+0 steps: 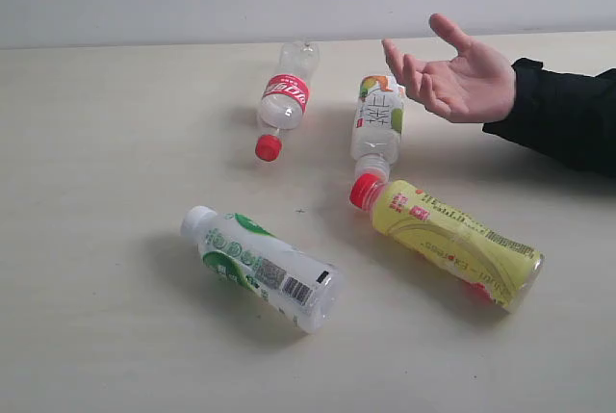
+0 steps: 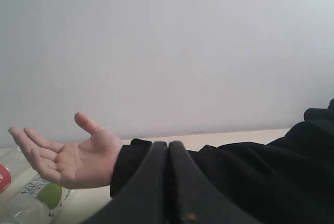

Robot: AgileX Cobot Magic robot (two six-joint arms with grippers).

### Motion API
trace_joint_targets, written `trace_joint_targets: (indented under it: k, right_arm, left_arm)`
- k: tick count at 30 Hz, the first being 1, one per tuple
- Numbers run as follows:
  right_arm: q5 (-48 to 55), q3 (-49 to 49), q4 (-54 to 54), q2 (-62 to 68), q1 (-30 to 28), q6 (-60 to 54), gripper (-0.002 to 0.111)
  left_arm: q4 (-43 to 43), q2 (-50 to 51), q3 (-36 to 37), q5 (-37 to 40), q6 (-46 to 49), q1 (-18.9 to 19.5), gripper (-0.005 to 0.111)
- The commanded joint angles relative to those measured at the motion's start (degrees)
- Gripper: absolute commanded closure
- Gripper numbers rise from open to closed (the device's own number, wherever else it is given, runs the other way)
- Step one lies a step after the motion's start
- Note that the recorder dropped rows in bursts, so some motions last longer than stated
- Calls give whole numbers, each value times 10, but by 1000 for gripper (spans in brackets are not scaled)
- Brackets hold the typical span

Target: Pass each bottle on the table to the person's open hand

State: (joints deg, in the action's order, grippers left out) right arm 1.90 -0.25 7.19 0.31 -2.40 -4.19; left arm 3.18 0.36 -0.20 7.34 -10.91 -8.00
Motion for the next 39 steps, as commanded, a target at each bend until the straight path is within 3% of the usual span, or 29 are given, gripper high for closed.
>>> trace_joint_targets:
  k: [1,17,21,27,29,33,36,39]
  right_arm:
    - [-8,3,-1,-3,-3,-2,108]
    - [-23,3,-1,-3,-3,1,108]
    - [-84,3,220,-3,-3,225,108]
    - [-143,3,235,-3,-3,236,108]
    - [-169,-5,177,-3,-3,240,108]
    - [-146,-136,-23,17,-3,251,108]
    - [-19,-285,-181,120,-3,250,108]
    - [85,-376,-257,208,-3,210,108]
  left_arm:
    - [-5,-4,2,-2,1,1,107]
    - [-5,-4,2,-2,1,1,107]
    - [-5,-4,2,-2,1,1,107]
    - [-5,-4,2,-2,1,1,107]
    - [-5,-4,2,-2,1,1,107]
    - [-5,-4,2,-2,1,1,107]
    - [-5,-4,2,-2,1,1,107]
    - [-5,-4,2,-2,1,1,107]
